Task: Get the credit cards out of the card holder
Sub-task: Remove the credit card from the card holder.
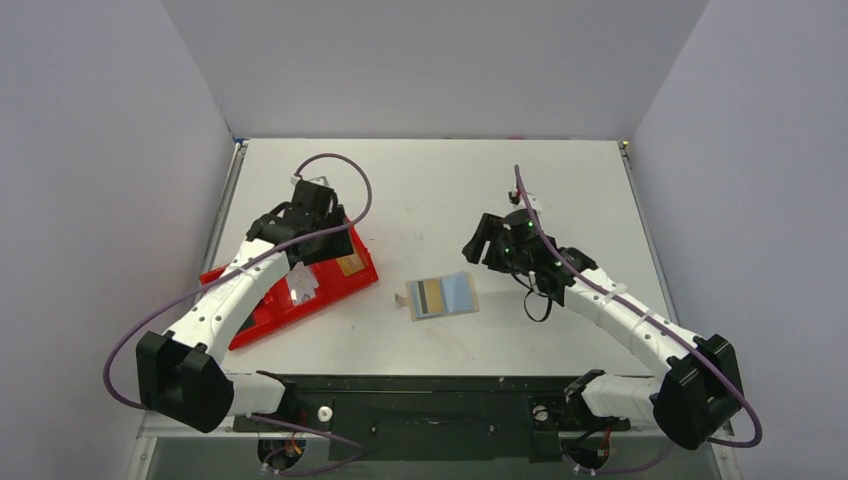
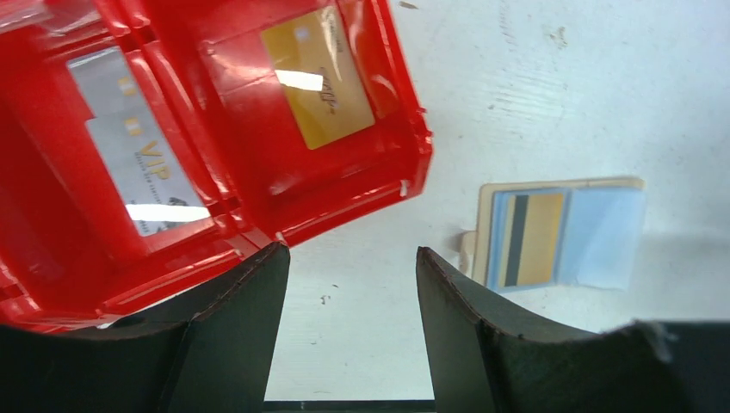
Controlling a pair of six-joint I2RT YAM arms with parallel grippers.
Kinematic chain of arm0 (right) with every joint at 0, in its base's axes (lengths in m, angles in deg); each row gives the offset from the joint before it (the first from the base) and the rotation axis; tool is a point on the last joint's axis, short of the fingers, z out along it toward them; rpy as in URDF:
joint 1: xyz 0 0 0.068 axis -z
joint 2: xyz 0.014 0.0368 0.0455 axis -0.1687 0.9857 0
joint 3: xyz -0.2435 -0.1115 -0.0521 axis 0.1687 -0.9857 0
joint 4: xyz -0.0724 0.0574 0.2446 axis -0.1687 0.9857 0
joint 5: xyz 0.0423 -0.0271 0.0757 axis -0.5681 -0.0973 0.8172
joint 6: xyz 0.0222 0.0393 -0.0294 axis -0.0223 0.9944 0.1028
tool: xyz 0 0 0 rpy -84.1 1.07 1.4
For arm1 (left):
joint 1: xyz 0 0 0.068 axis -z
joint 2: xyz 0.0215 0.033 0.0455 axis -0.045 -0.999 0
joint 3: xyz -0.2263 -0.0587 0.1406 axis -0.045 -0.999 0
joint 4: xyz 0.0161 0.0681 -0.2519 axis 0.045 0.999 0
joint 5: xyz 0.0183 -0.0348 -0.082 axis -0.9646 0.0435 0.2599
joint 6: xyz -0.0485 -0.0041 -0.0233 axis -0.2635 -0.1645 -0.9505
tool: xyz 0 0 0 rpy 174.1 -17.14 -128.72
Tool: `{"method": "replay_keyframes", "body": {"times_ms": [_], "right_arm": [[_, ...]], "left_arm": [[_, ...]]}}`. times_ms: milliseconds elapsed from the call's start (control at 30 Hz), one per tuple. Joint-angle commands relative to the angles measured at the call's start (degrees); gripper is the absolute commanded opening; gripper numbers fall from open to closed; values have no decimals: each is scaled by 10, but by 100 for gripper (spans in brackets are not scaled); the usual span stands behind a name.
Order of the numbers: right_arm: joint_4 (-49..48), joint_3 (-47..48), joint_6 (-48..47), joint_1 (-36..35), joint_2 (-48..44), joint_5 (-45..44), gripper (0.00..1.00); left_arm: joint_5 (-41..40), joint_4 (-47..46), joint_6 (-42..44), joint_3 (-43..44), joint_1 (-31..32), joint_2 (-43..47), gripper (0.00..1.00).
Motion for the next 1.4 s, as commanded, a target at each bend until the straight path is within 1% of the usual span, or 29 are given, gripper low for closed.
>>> {"method": "replay_keyframes", "body": {"times_ms": [0,133,300,833,1067,1200,1367], "right_arm": [[1,38,9,-36,16,-62,62],[9,57,8,-74,49,-92,62],[19,87,6,-116,92,-113,61],[55,151,-25,-181,203,-157,59],[61,164,-29,-202,250,-155,55],[54,158,-31,-202,273,-144,53],[13,132,-28,-184,278,-97,51]], "left_arm": [[39,-48,0,23,23,-1,54],[66,-68,-8,16,30,-1,54],[74,-74,-8,12,33,0,54],[67,-63,-2,10,32,14,55],[67,-61,-2,11,32,12,55],[73,-65,-2,11,32,8,55],[100,-80,-4,4,40,-1,55]]}}
